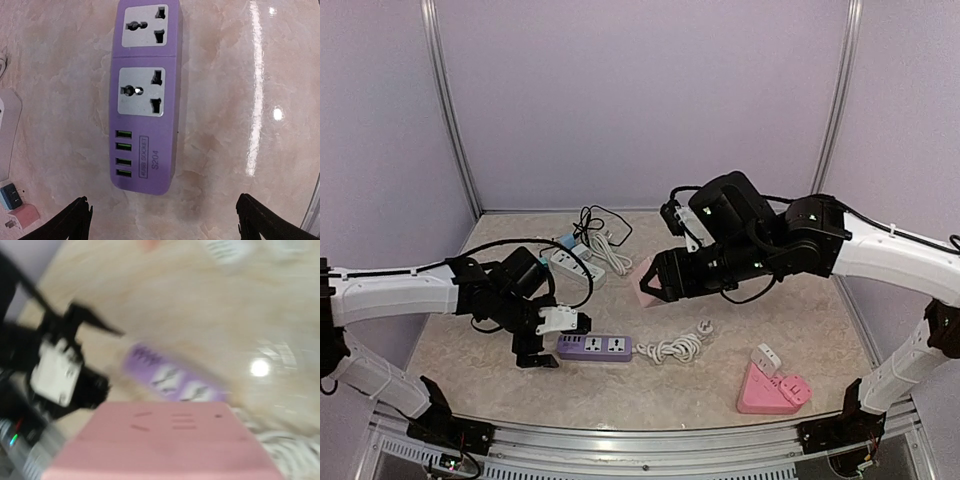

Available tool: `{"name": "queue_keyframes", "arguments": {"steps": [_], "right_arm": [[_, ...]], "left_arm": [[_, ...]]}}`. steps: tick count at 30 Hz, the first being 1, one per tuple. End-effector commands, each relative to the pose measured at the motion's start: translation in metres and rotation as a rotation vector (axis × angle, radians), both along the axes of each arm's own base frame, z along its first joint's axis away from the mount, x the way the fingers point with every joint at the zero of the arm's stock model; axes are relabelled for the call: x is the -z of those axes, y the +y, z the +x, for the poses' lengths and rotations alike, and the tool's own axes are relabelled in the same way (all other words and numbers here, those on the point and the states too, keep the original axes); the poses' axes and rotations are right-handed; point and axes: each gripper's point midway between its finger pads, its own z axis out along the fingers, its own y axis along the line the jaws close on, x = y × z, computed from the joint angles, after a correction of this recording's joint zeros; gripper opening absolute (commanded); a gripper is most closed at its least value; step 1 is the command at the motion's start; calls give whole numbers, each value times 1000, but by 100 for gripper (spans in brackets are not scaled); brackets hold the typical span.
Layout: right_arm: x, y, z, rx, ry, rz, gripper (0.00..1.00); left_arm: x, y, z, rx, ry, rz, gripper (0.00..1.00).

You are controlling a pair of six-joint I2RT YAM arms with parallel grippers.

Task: Insert the plug
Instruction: Pick up the plug from the center of the board, then adjust the socket at the center of the board.

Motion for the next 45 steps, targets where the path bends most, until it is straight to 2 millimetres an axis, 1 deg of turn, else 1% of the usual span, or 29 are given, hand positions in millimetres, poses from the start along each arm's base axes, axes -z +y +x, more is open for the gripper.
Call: {"name": "queue_keyframes", "arguments": {"steps": [1, 3, 6, 9, 10, 11, 13, 15, 17, 19, 21, 22, 23, 24, 25, 26, 27, 28, 30, 31, 33, 34, 35, 36, 38, 41, 42, 44, 45], "right_arm": [[-6, -49, 16, 291, -65, -1, 0], [2, -58, 16, 315, -69, -4, 0], [13, -64, 14, 318, -64, -6, 0], [22, -72, 12, 323, -64, -21, 0], [24, -74, 11, 324, -63, -27, 0], [25, -75, 10, 324, -63, -29, 0], [27, -76, 9, 315, -62, -34, 0], [28, -76, 8, 304, -64, -39, 0], [26, -75, 7, 291, -67, -32, 0], [22, -74, 6, 274, -74, -19, 0], [18, -73, 5, 259, -86, -6, 0], [16, -72, 4, 241, -96, -2, 0], [11, -69, 2, 211, -109, 13, 0], [6, -62, -4, 142, -131, 30, 0], [-4, -52, -10, 60, -163, 77, 0], [-14, -42, -19, -40, -204, 118, 0], [-23, -33, -31, -157, -254, 153, 0], [-32, -26, -43, -268, -307, 183, 0], [-55, -19, -67, -473, -432, 254, 0], [-72, -19, -80, -562, -508, 304, 0], [-105, -23, -106, -720, -678, 412, 0], [-120, -26, -114, -769, -774, 458, 0], [-133, -29, -120, -797, -851, 492, 0], [-144, -30, -122, -808, -917, 517, 0], [-162, -30, -124, -818, -1004, 538, 0], [-178, -19, -117, -800, -1051, 541, 0], [-180, -15, -113, -786, -1056, 537, 0], [-191, -7, -107, -749, -1079, 567, 0], [-195, -5, -104, -729, -1084, 580, 0]], "left_arm": [[11, -23, 30, 30, -79, 27, 99], [17, -30, 34, 39, -71, 31, 99], [21, -40, 40, 41, -64, 27, 99], [30, -45, 46, 24, -59, 58, 99], [35, -46, 46, 17, -47, 71, 97], [37, -47, 45, 12, -36, 81, 93], [42, -47, 38, 6, 4, 107, 77], [50, -47, 22, 15, 54, 130, 61], [58, -46, 3, 40, 96, 147, 51], [64, -44, -13, 68, 109, 165, 49], [67, -44, -23, 82, 106, 179, 50], [66, -45, -25, 80, 102, 182, 54], [64, -45, -24, 71, 96, 183, 61], [61, -45, -21, 59, 87, 186, 71], [56, -45, -16, 46, 68, 191, 80], [50, -43, -10, 29, 48, 200, 85], [42, -42, -3, 14, 39, 198, 89], [27, -43, 3, -8, 36, 175, 91], [-14, -52, 13, -42, 72, 62, 94], [-42, -53, 16, -54, 80, -7, 95], [-90, -54, 11, -42, 107, -131, 97], [-111, -53, 6, -24, 110, -178, 98], [-141, -51, -2, 10, 83, -242, 99], [-162, -49, -11, 41, 68, -283, 99], [-216, -40, -33, 83, 30, -374, 99], [-273, -38, -48, 75, 7, -480, 99], [-292, -38, -53, 81, -16, -521, 99], [-330, -39, -66, 111, -58, -599, 99], [-348, -40, -70, 110, -87, -638, 99]]}}
